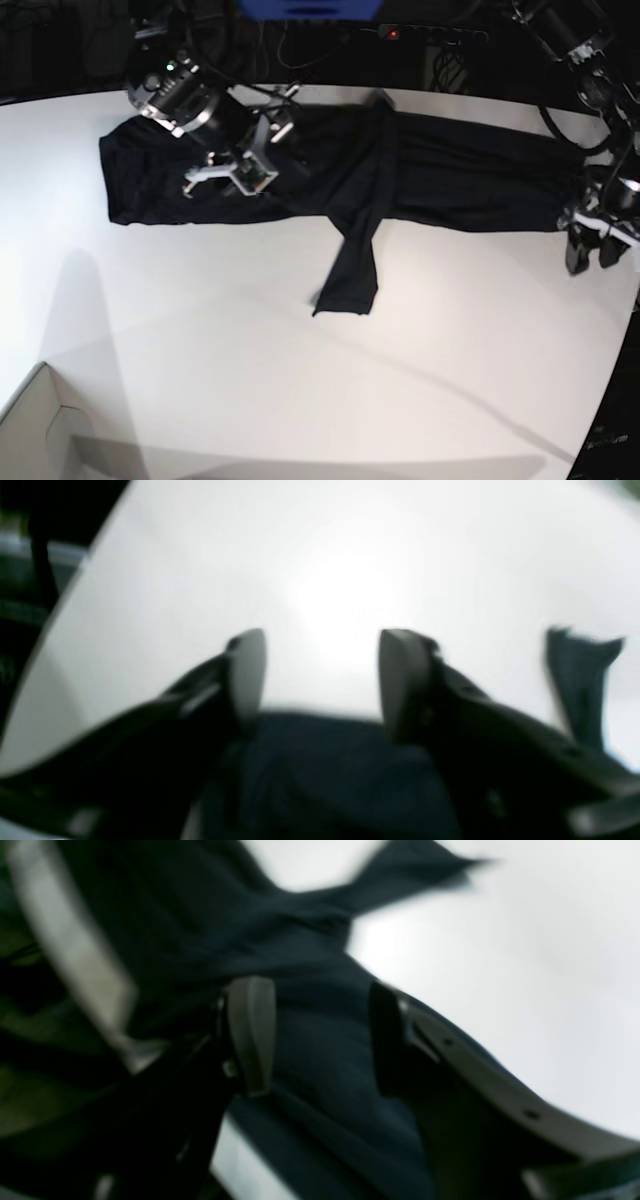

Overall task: Layout the t-shirt on the table in an organized manner, then fold the t-shirt properly
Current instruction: 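Grasp the loose sleeve with the right gripper and lay it onto the shirt, then grasp the folded strip's ends with both grippers and straighten it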

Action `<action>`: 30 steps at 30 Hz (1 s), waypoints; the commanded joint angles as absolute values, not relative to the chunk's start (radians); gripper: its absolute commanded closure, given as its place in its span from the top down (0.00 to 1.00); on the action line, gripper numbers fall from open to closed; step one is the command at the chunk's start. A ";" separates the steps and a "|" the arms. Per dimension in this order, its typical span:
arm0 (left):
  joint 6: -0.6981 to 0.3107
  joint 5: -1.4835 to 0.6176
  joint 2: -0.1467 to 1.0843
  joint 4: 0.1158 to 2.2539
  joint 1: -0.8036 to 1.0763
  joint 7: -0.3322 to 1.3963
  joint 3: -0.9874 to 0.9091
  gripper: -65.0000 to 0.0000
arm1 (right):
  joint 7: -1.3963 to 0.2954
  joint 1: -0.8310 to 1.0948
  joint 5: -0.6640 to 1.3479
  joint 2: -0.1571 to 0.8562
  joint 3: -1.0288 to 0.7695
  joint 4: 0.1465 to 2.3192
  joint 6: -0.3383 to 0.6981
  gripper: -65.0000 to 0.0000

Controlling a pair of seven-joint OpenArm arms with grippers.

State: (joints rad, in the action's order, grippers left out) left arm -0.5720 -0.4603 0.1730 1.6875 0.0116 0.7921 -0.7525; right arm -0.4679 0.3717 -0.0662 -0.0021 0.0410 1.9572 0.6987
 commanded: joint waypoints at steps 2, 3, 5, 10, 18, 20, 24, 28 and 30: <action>-0.582 -0.444 0.148 1.704 -0.030 0.776 -0.647 0.71 | -0.443 0.375 -0.042 0.001 -0.015 1.977 0.698 0.47; -0.582 -0.415 0.139 1.704 -0.039 0.776 -0.601 0.75 | -0.443 0.377 -0.042 0.007 -0.033 1.977 0.698 0.47; -0.582 -0.346 0.102 1.698 -0.064 0.774 -0.490 0.81 | -0.443 0.377 -0.042 0.008 -0.073 1.977 0.698 0.47; -0.582 -0.096 -0.042 1.583 -0.159 0.763 -0.259 0.84 | -0.443 0.372 -0.041 0.021 -0.182 1.983 0.698 0.47; -0.582 0.156 -0.157 1.250 -0.326 0.668 -0.168 0.84 | -0.443 0.374 -0.041 0.021 -0.242 1.989 0.698 0.47; -0.582 0.157 -0.157 1.170 -0.360 0.638 -0.147 0.84 | -0.443 0.378 -0.041 0.021 -0.243 1.989 0.698 0.47; -0.581 0.159 -0.157 1.000 -0.414 0.582 -0.104 0.84 | -0.446 0.380 -0.041 0.021 -0.243 1.989 0.698 0.47; -0.581 0.157 -0.157 0.900 -0.447 0.529 -0.097 0.84 | -0.447 0.375 -0.041 0.021 -0.243 1.988 0.698 0.47; -0.581 0.157 -0.157 0.880 -0.449 0.515 -0.097 0.84 | -0.447 0.375 -0.041 0.021 -0.243 1.988 0.698 0.47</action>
